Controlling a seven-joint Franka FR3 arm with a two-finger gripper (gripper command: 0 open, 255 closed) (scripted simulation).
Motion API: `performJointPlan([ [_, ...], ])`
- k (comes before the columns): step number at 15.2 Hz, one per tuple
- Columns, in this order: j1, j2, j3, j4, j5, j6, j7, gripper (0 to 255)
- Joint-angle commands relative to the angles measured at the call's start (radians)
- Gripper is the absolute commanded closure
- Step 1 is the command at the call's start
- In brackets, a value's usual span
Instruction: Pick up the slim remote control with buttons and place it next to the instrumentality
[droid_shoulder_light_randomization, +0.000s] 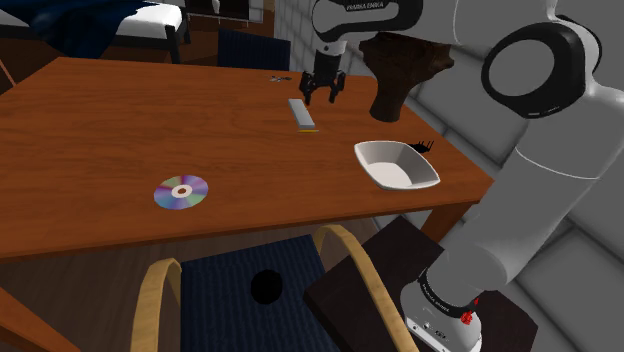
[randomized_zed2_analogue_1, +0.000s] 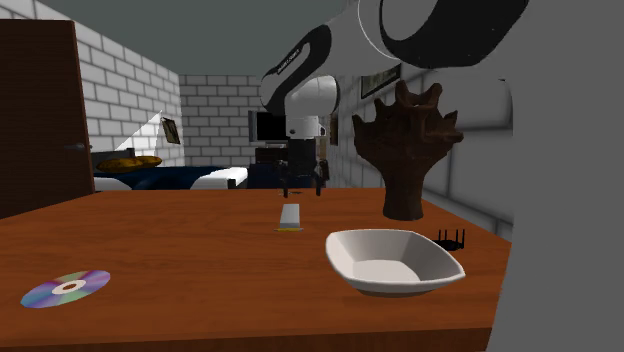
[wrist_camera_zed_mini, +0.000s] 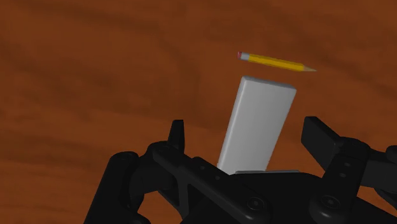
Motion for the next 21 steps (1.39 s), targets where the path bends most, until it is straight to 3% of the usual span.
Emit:
performJointPlan([
  [1,-0.002,0.097,0.0,0.102,0.015,-0.015,0.005,0],
  [6,-0.016,0.338,0.002,0.4,0.047,-0.095,0.016,0],
  [14,-0.014,0.342,0.004,0.303,0.047,0.005,0.015,0],
  [21,-0.014,0.342,0.004,0.303,0.047,0.005,0.015,0],
])
